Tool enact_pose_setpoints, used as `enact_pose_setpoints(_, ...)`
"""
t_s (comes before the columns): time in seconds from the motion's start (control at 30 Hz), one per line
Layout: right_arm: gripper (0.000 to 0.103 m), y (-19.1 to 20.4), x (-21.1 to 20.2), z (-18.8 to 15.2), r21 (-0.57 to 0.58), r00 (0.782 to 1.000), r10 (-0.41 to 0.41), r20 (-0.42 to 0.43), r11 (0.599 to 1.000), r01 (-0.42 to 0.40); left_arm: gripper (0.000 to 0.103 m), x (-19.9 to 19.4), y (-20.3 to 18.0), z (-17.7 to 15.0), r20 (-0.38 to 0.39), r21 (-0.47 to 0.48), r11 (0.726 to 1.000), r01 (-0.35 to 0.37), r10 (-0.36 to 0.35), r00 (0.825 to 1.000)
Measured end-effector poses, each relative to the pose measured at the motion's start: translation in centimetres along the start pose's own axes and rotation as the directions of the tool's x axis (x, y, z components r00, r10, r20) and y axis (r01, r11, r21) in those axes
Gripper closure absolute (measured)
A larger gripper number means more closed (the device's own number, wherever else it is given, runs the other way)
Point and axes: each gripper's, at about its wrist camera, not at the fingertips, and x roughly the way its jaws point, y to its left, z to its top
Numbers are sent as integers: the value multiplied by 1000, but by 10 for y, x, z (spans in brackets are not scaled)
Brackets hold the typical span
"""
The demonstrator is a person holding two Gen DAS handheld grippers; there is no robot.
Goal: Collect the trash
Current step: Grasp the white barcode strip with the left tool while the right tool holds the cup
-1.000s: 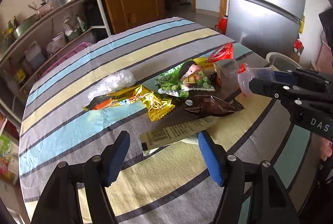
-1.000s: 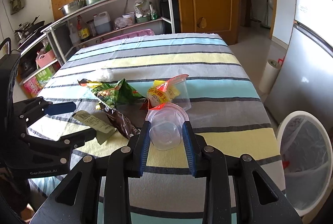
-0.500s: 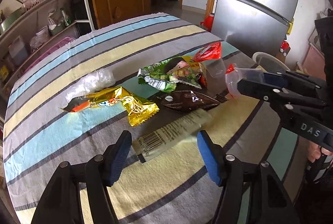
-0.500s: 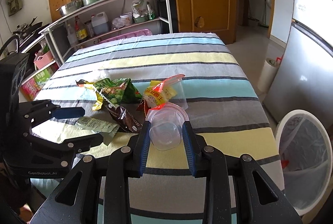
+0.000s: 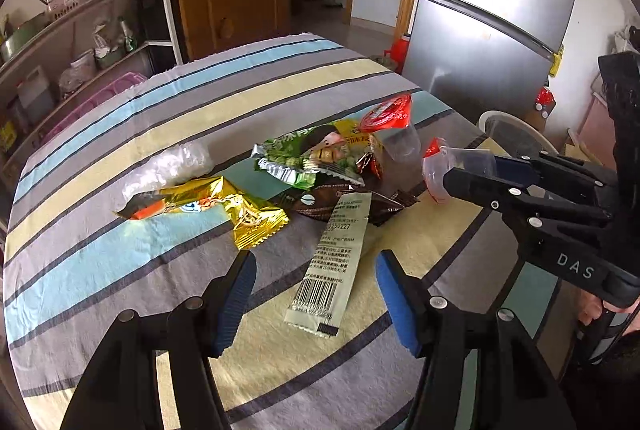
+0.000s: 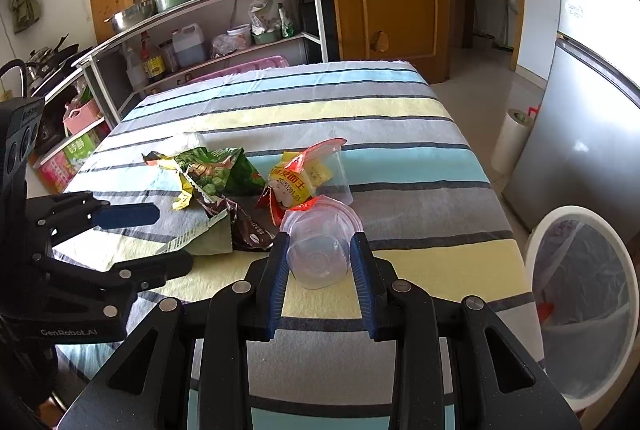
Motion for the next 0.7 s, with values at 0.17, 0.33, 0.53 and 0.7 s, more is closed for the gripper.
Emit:
enact_pose_setpoints(0.17, 71, 0, 1, -1, -1, 1000, 1, -3, 1000, -1, 45, 15, -8, 2, -44, 25, 999, -25, 26, 999)
enact_pose_setpoints(0.33, 71, 1, 2, -3, -4, 1000, 2, -8, 1000, -2, 55, 16, -4, 4, -47, 0, 1000, -29, 29, 998)
enact_pose_setpoints(0.53, 71, 1, 2, -2, -2, 1000, 4, -8, 1000, -4, 74, 14, -2, 4, -45, -31, 999, -35, 34, 998)
enact_pose_setpoints(0.7, 71, 2, 2, -2, -2, 1000, 2, -3, 1000, -2, 79, 11, -3, 1, -44, -45, 998, -49, 47, 998)
